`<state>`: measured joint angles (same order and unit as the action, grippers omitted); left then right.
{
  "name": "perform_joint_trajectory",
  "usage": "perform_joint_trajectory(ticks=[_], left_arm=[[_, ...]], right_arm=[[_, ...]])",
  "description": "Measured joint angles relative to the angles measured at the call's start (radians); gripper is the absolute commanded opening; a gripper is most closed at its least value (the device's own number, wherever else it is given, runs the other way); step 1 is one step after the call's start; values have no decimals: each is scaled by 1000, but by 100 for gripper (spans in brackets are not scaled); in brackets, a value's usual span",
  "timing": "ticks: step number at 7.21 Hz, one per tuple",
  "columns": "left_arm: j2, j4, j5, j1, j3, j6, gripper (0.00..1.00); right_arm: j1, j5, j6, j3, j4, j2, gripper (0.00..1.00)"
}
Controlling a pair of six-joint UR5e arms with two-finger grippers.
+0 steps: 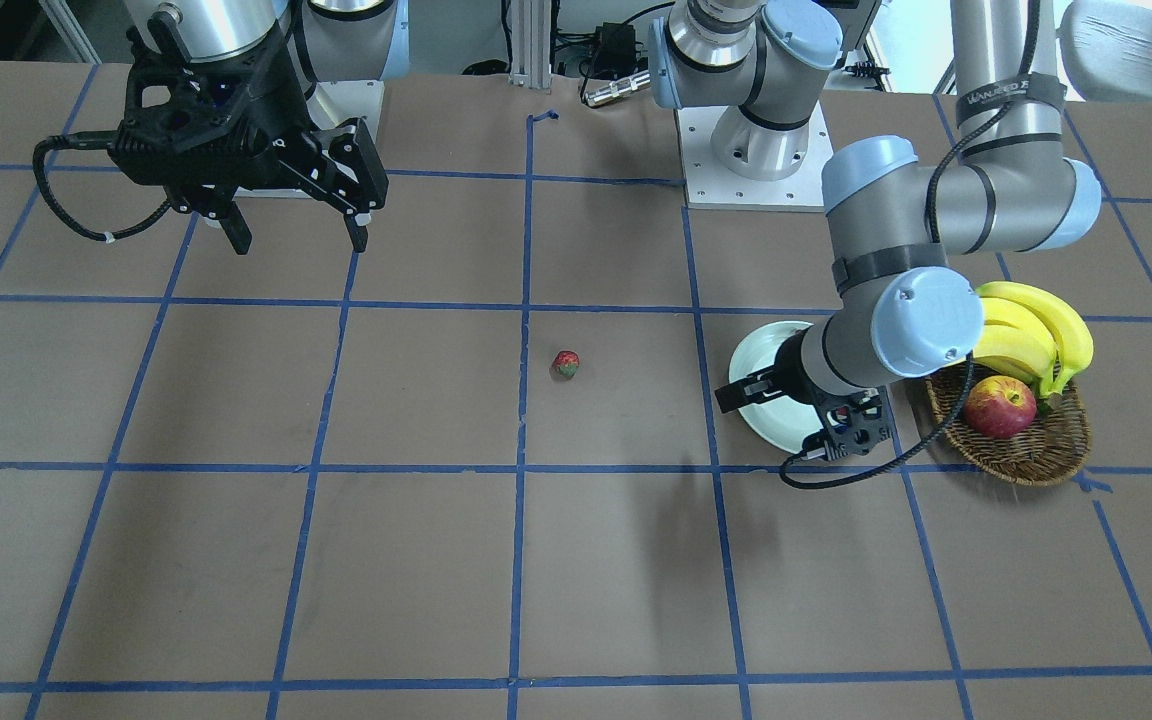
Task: Collect all strawberries into plate
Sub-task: 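Reach the left gripper to the last strawberry and grasp it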
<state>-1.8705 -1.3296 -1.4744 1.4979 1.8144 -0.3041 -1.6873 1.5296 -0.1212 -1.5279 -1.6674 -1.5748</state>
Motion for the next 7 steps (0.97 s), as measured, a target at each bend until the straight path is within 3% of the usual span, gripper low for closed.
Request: perform_joint_trajectory(ticks=[3,5,6,7], left_arm=[[-24,154,173,157,67,-224,100],[-32,196,207,228,128,-258,100],[-36,201,215,250,141,-262,95],[-45,204,224,261,155,-265,77]], right_arm=[[0,0,0,0,0,0,100],[0,0,0,0,0,-1,100],[0,-1,0,0,0,-1,100],[0,-1,0,0,0,-1,100]])
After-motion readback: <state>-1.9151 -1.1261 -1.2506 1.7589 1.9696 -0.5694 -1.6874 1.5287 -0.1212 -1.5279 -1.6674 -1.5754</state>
